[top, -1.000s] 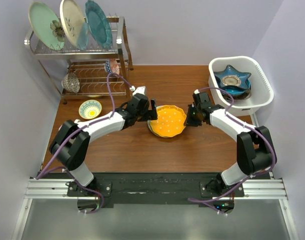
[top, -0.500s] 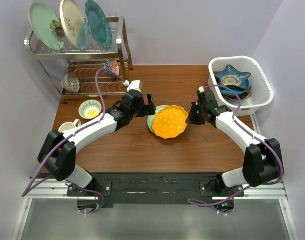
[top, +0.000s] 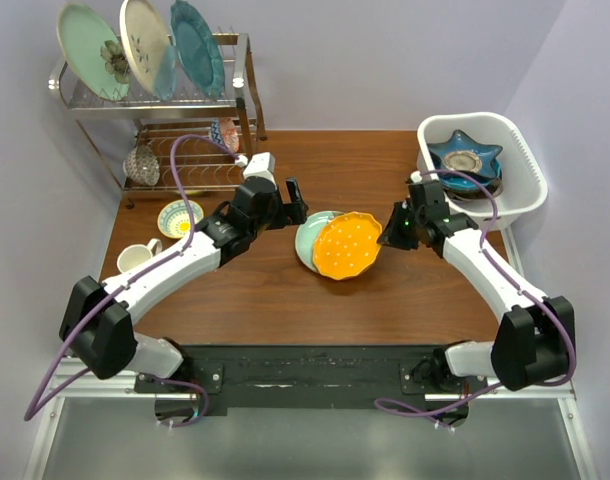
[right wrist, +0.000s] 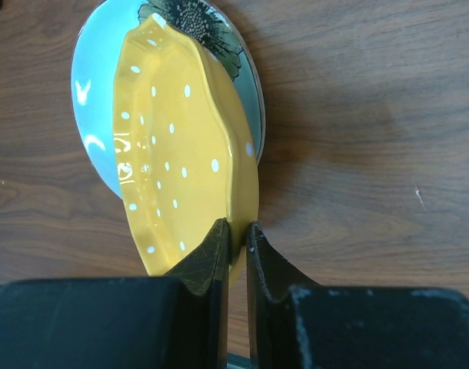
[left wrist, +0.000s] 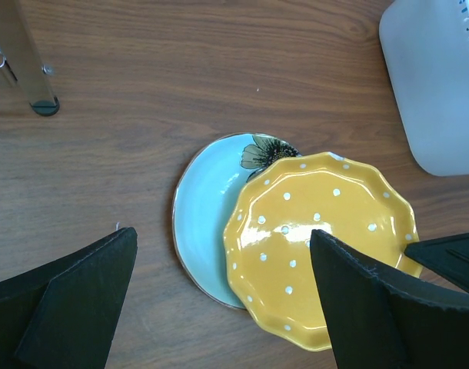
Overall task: Place the plates into the plastic bin on the countertop
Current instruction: Pick up the plate at the center of the board.
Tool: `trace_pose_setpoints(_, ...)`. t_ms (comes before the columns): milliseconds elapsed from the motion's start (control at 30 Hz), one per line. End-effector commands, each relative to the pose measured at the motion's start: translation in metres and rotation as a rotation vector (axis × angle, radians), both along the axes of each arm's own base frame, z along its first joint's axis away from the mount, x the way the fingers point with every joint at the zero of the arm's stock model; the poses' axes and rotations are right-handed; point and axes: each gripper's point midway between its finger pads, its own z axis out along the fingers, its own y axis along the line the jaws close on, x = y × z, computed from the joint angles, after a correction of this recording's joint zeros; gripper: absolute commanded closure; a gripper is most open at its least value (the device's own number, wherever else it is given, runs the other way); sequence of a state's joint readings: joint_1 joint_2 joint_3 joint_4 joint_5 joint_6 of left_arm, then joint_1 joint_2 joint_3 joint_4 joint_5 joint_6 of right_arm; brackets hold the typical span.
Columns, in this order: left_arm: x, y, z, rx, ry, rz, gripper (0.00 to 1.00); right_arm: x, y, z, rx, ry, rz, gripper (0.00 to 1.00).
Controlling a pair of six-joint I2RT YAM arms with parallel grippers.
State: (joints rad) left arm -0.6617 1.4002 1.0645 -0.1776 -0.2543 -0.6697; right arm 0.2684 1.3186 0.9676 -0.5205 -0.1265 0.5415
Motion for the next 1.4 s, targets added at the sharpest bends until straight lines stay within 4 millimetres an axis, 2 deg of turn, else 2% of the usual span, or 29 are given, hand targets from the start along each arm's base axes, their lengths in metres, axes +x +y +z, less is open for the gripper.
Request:
trace_pose_setpoints(0,0.003,0.004,0.01,-0.016,-0.029,0.022,0.01,0.017,0.01,0.05,0.152,-0.14,0.001,1.0)
trace_pose_setpoints(200,0.006,-0.01,0.002,-0.034,-0.011,-0.025,0.01,0.022,-0.002,0.048,0.188,-0.134,-0.017,1.0)
trace_pose_setpoints(300,0.007,-0.029,-0.02,-0.045,0.03,-0.099,0.02,0.019,-0.002,0.034,0.191,-0.108,-0.007,1.0)
trace_pose_setpoints(333,0.01,-0.033,-0.034,-0.038,0.058,-0.105,0.02,0.018,0.0,0.028,0.2,-0.097,-0.004,1.0)
trace_pose_setpoints(467,0.014,-0.046,-0.066,-0.018,0.123,-0.141,0.03,0.016,0.001,0.009,0.201,-0.064,0.007,1.0)
trace_pose_setpoints(500,0.013,-0.05,-0.081,-0.014,0.157,-0.15,0.03,0.012,0.001,0.0,0.201,-0.047,0.005,1.0)
trace_pose_setpoints(567,0.015,-0.055,-0.093,-0.021,0.173,-0.162,0.04,0.009,0.001,-0.005,0.197,-0.038,0.009,1.0)
trace_pose_setpoints(600,0.012,-0.058,-0.107,-0.021,0.21,-0.174,0.04,0.007,0.0,-0.009,0.194,-0.03,0.008,1.0)
trace_pose_setpoints(700,0.014,-0.073,-0.117,-0.067,0.21,-0.214,0.07,0.005,-0.001,-0.015,0.187,-0.025,0.006,1.0)
trace_pose_setpoints(800,0.011,-0.079,-0.127,-0.1,0.229,-0.236,0.11,0.004,-0.001,-0.018,0.184,-0.016,0.009,1.0)
trace_pose_setpoints(967,0.012,-0.081,-0.125,-0.096,0.226,-0.247,0.15,0.003,0.0,-0.025,0.184,-0.006,0.012,1.0)
trace_pose_setpoints(1067,0.013,-0.076,-0.116,-0.084,0.206,-0.232,0.16,0.003,-0.001,-0.027,0.184,-0.002,0.008,1.0)
trace_pose_setpoints(1200,0.018,-0.059,-0.096,-0.047,0.157,-0.163,0.15,0.003,-0.001,-0.028,0.185,-0.002,0.009,1.0)
trace_pose_setpoints(1367,0.016,-0.054,-0.079,-0.055,0.113,-0.152,0.13,0.003,-0.002,-0.032,0.181,0.005,0.004,1.0)
